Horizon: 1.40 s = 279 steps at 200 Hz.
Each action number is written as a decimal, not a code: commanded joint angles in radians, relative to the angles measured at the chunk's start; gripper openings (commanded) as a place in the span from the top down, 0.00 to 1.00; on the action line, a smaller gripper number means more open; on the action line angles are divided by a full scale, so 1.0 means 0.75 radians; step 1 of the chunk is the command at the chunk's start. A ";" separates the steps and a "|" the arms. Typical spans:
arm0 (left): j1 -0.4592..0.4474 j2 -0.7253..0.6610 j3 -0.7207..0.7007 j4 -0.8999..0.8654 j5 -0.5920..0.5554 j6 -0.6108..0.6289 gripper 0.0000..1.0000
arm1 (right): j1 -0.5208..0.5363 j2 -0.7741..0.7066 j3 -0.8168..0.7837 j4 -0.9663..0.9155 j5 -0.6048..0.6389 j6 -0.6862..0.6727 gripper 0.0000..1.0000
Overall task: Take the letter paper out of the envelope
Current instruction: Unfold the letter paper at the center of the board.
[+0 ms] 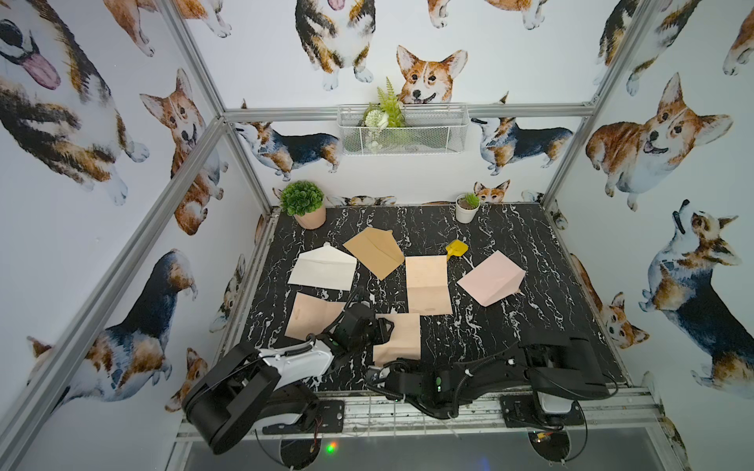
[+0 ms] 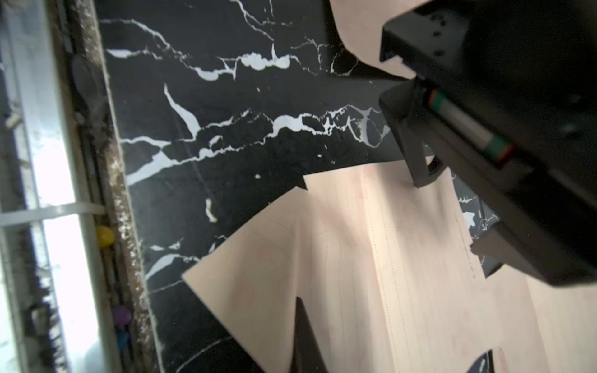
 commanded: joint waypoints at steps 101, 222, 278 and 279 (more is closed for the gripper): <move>0.000 -0.150 -0.009 -0.165 -0.097 0.005 0.48 | -0.201 -0.209 -0.181 -0.202 -0.804 0.149 0.50; -0.005 -0.361 0.023 -0.335 -0.121 0.005 0.48 | -0.572 -0.415 -0.327 0.025 -1.261 0.249 0.55; -0.073 -0.371 0.038 -0.319 -0.104 0.013 0.54 | -0.890 -0.539 -0.452 0.220 -1.337 0.494 0.80; -0.077 -0.368 0.038 -0.318 -0.104 0.014 0.55 | -0.890 -0.539 -0.450 0.218 -1.333 0.494 0.80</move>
